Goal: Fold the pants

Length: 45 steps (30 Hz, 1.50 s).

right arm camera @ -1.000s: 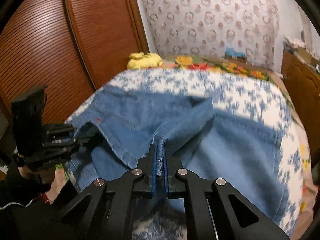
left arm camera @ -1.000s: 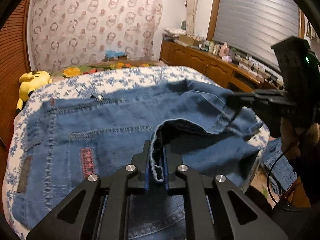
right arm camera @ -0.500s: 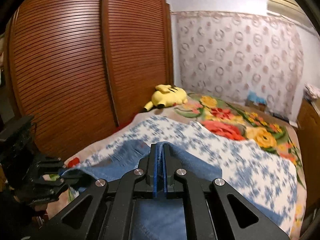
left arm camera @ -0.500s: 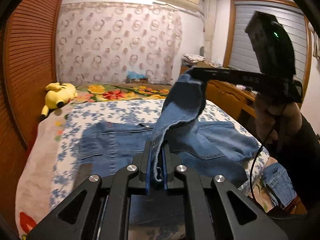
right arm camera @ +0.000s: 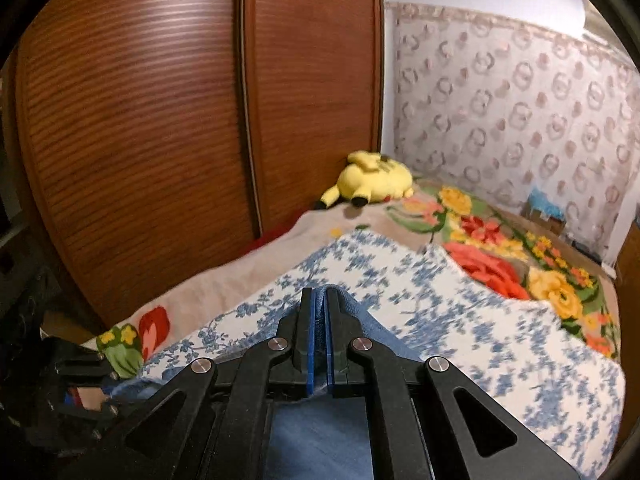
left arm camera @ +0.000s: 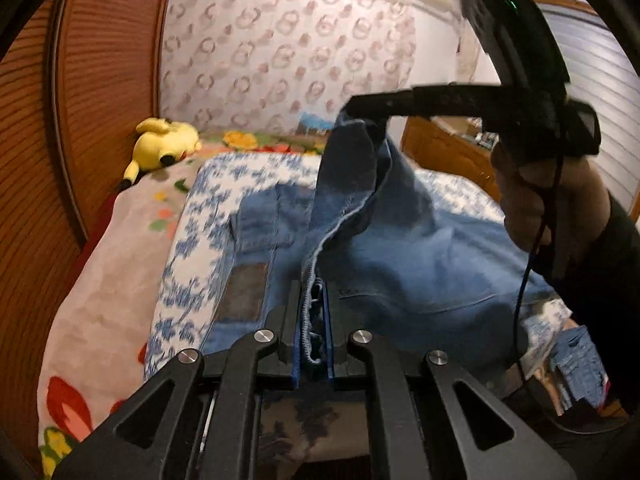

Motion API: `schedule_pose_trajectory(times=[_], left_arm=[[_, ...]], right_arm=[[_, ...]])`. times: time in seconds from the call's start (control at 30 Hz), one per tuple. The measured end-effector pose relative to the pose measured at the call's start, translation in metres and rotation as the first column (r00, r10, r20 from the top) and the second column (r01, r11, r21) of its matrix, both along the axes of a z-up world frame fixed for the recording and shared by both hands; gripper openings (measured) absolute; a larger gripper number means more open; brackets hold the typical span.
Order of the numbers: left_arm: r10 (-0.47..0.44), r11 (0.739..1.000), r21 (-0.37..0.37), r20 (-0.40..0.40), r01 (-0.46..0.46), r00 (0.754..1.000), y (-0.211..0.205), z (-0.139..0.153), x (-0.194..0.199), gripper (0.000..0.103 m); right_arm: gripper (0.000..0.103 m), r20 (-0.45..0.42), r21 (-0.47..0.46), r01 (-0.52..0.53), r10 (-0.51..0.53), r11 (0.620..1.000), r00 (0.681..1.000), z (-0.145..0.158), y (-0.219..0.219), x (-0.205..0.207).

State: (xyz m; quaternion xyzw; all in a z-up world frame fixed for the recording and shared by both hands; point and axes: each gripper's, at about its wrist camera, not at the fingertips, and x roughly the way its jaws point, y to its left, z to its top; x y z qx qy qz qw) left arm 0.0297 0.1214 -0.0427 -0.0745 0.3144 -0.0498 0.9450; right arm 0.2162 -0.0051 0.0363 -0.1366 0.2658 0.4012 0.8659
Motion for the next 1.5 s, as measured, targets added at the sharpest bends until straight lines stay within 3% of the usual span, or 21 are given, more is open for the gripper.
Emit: schedule_pose_trajectory(times=[0.3, 0.37, 0.4, 0.5, 0.6, 0.9, 1.1, 1.3, 1.4, 1.5], left_arm=[[0.026, 1.0, -0.014, -0.049, -0.027, 0.998, 0.01, -0.02, 0.003, 0.01], [0.034, 0.999, -0.003, -0.046, -0.034, 0.998, 0.012, -0.019, 0.002, 0.022], [0.041, 0.999, 0.001, -0.042, -0.041, 0.998, 0.013, -0.018, 0.001, 0.026], [0.05, 0.999, -0.004, -0.029, -0.051, 0.998, 0.016, -0.015, -0.002, 0.045], [0.057, 0.998, -0.001, -0.02, -0.057, 0.998, 0.018, -0.013, -0.003, 0.047], [0.049, 0.999, 0.01, 0.003, -0.049, 0.999, 0.01, -0.011, 0.004, 0.047], [0.031, 0.999, -0.013, -0.067, -0.032, 0.997, 0.01, -0.03, 0.021, 0.04], [0.031, 0.999, -0.008, -0.095, -0.032, 0.995, 0.007, -0.037, 0.037, 0.038], [0.038, 0.999, 0.0, -0.081, -0.038, 0.996, 0.005, -0.034, 0.035, 0.009], [0.04, 0.999, -0.01, -0.043, -0.04, 0.998, 0.007, -0.027, 0.028, 0.006]], right_arm=[[0.003, -0.08, -0.054, 0.021, -0.025, 0.998, 0.996, -0.035, 0.059, 0.031], [0.004, -0.101, -0.026, 0.024, -0.026, 0.999, 0.994, -0.032, 0.06, 0.033], [0.01, -0.11, -0.007, 0.026, -0.027, 1.0, 0.994, -0.032, 0.06, 0.034], [0.025, -0.116, 0.041, 0.02, -0.016, 0.999, 0.993, -0.026, 0.052, 0.036], [0.043, -0.096, 0.045, 0.047, -0.042, 0.998, 0.994, -0.023, 0.036, 0.031], [0.044, -0.044, 0.018, 0.15, -0.149, 0.989, 0.988, -0.015, -0.035, 0.02], [0.044, -0.049, -0.068, 0.205, -0.209, 0.976, 0.977, -0.031, -0.083, 0.002], [0.044, -0.103, -0.057, 0.271, -0.275, 0.961, 0.956, -0.044, -0.121, -0.009], [0.044, -0.116, -0.05, 0.296, -0.3, 0.954, 0.947, -0.043, -0.132, -0.003], [0.044, -0.116, -0.026, 0.312, -0.313, 0.95, 0.943, -0.039, -0.144, -0.006]])
